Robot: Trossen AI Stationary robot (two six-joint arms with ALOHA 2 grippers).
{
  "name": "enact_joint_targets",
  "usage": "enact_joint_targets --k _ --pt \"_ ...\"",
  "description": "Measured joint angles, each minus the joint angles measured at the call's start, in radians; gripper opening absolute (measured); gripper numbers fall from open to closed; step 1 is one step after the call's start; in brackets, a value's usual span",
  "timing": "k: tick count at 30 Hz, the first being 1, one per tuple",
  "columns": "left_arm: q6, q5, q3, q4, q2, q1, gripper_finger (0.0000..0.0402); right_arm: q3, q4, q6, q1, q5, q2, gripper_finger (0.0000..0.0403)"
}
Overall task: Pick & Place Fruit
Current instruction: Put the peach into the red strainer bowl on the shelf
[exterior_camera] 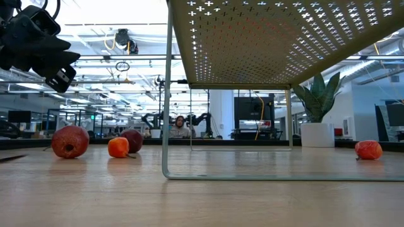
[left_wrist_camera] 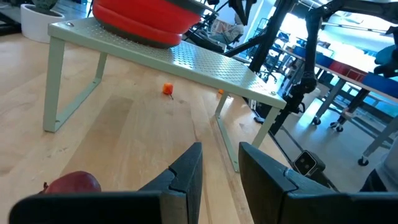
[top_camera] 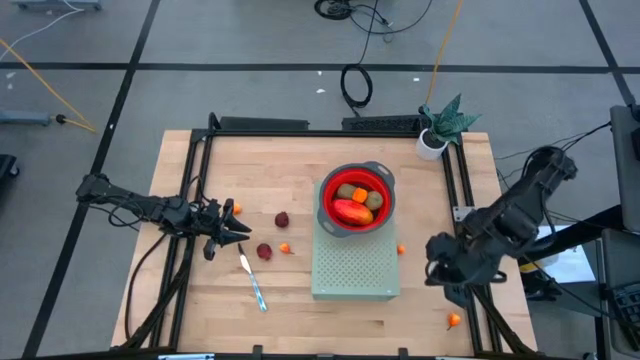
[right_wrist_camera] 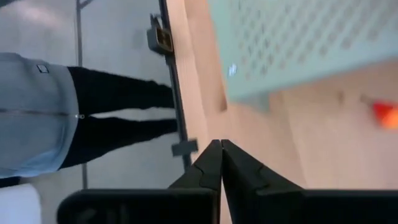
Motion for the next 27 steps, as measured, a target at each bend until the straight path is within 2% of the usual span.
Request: enact_joint_targets --k 10,19,27 --pt "-0.004 0.0 0.0 0.0 0.0 0.0 0.0102 0.0 -0.073 0.186 0.152 -0.002 0.102 0.0001" --pt "-0.008 0.0 0.0 0.0 0.0 0.0 0.0102 0.0 -0.085 0.156 0.263 -0.014 0.235 0.0001" --pt "0.001 0.0 0.0 0.0 0.0 0.0 0.0102 0.0 -0.108 0.11 0.295 -0.148 0.331 0.0001"
